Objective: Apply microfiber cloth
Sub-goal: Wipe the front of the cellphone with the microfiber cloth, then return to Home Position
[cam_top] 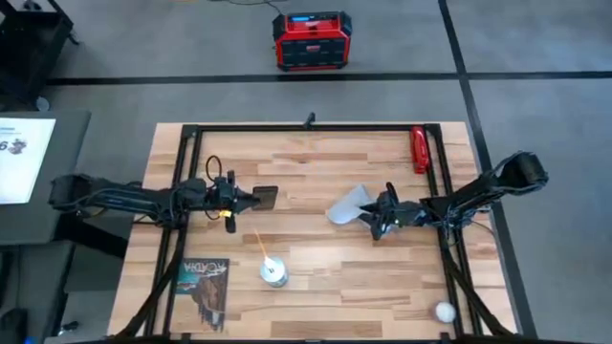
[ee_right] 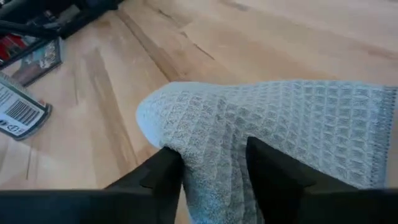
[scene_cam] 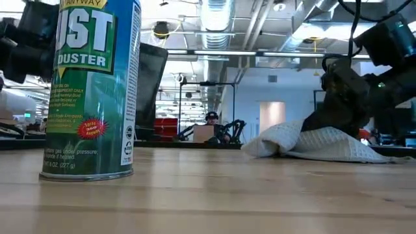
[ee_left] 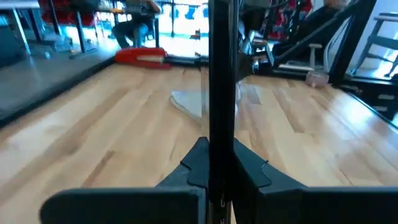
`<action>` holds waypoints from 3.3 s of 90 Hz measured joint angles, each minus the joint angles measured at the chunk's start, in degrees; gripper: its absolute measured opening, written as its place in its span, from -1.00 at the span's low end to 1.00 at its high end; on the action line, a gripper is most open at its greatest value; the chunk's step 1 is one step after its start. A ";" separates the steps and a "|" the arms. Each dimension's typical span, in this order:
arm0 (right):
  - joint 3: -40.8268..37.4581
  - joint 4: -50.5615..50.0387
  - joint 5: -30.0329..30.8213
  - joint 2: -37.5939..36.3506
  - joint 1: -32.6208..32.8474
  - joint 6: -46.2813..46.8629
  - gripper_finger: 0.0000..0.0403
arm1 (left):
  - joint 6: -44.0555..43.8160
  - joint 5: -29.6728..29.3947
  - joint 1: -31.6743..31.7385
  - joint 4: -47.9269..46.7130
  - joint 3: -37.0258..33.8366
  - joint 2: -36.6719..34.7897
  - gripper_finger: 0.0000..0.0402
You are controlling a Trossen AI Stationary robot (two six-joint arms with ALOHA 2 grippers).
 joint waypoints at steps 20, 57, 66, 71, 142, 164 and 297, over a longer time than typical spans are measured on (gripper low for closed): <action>0.02 -0.01 0.05 0.00 0.02 -0.10 0.00 | -6.17 1.89 0.21 5.55 0.15 11.71 -0.96; 0.09 -0.01 0.22 0.00 0.02 0.04 0.09 | -27.24 5.73 0.21 27.10 0.32 33.40 -0.96; 0.09 -0.01 0.22 0.00 0.02 0.04 0.09 | -34.68 6.50 0.21 28.38 1.35 36.82 -0.96; 0.09 -0.01 0.20 0.00 0.02 0.02 0.09 | -38.50 7.42 0.21 27.78 1.98 38.60 -0.96; 0.11 0.00 0.20 0.00 0.22 -1.18 0.10 | -41.89 10.45 0.17 26.86 7.84 47.85 -0.42; 0.11 0.55 0.17 0.00 0.45 -2.98 0.13 | -39.86 10.98 0.17 26.92 7.84 47.85 -0.28; 4.09 -0.54 4.31 -9.99 2.84 -23.78 0.07 | -31.45 34.18 13.06 48.84 7.91 42.91 -0.11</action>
